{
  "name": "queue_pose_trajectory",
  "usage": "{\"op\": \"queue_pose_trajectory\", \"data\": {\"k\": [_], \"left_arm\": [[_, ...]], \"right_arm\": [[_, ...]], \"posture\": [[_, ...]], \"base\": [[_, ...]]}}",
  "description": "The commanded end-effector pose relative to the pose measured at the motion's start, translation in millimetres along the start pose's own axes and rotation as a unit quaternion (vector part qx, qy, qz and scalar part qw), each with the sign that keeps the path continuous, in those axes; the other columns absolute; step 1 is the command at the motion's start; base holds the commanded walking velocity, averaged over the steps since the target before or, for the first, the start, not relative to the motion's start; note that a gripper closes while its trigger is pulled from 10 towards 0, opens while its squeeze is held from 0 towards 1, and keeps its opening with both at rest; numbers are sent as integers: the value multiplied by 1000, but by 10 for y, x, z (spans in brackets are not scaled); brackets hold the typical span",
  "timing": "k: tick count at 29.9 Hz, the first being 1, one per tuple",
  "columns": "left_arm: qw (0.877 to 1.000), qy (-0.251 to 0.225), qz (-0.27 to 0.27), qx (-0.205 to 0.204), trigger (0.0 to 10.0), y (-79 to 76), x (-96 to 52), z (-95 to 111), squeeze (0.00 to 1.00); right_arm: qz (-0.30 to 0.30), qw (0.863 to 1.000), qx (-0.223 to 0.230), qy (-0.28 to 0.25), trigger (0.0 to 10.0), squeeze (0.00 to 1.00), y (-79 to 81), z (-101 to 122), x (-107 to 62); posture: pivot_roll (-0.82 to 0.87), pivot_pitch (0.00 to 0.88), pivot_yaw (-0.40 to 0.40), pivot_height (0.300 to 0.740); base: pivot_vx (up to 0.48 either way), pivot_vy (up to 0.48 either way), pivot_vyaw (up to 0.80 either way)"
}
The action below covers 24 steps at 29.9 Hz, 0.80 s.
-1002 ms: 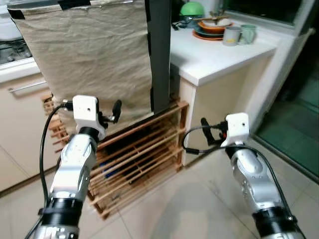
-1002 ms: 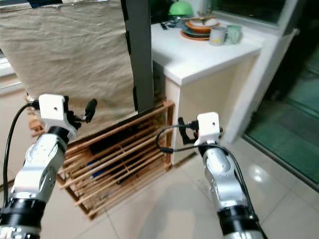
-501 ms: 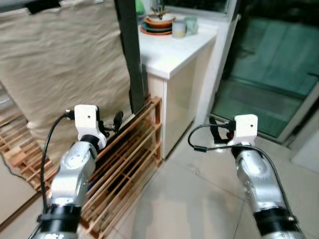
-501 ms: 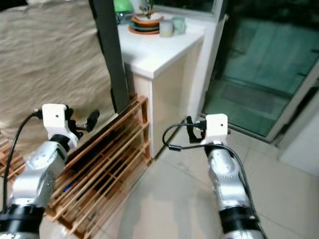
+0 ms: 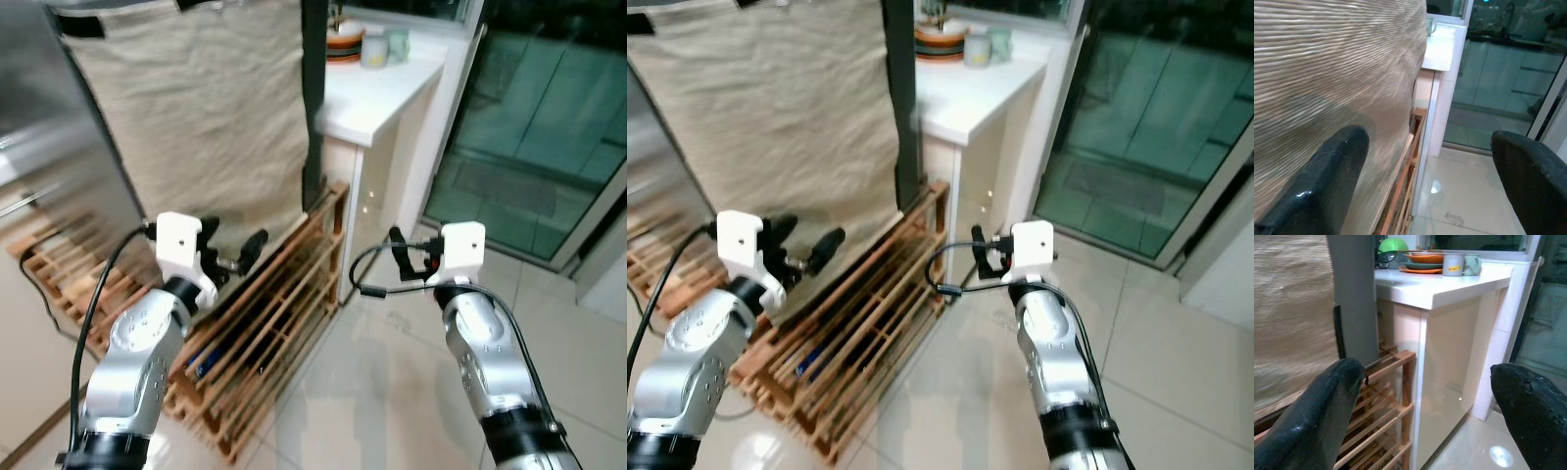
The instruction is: Restocking fridge
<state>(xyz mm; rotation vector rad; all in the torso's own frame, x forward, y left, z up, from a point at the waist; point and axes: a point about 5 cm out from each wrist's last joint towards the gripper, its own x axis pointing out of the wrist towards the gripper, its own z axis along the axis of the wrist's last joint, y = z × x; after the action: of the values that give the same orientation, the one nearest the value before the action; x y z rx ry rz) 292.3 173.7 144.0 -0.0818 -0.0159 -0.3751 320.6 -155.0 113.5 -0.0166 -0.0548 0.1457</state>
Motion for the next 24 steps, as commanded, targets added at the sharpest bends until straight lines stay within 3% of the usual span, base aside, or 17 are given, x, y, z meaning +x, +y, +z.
{"op": "queue_pose_trajectory", "data": {"k": [1,7,18,24], "left_arm": [[1000,-5,-3,1,10000,0,1,43,0],[1000,-12,10,-8,10000,73,11,53,0],[996,-80,47,8,10000,275,103,482,0],[994,-71,84,17,10000,364,191,466,0]], "right_arm": [[-1,1000,-2,-10,10000,0,-25,42,2],[1,1000,-3,-10,10000,0,-22,41,10],[6,1000,-5,-16,10000,0,-18,80,53],[2,1000,-1,-26,10000,0,-5,109,68]], "posture": [[-75,0,31,740],[-76,0,29,740],[-72,0,27,740],[-75,0,34,740]], "base": [[-315,0,0],[-231,0,0],[0,0,0],[0,0,0]]}}
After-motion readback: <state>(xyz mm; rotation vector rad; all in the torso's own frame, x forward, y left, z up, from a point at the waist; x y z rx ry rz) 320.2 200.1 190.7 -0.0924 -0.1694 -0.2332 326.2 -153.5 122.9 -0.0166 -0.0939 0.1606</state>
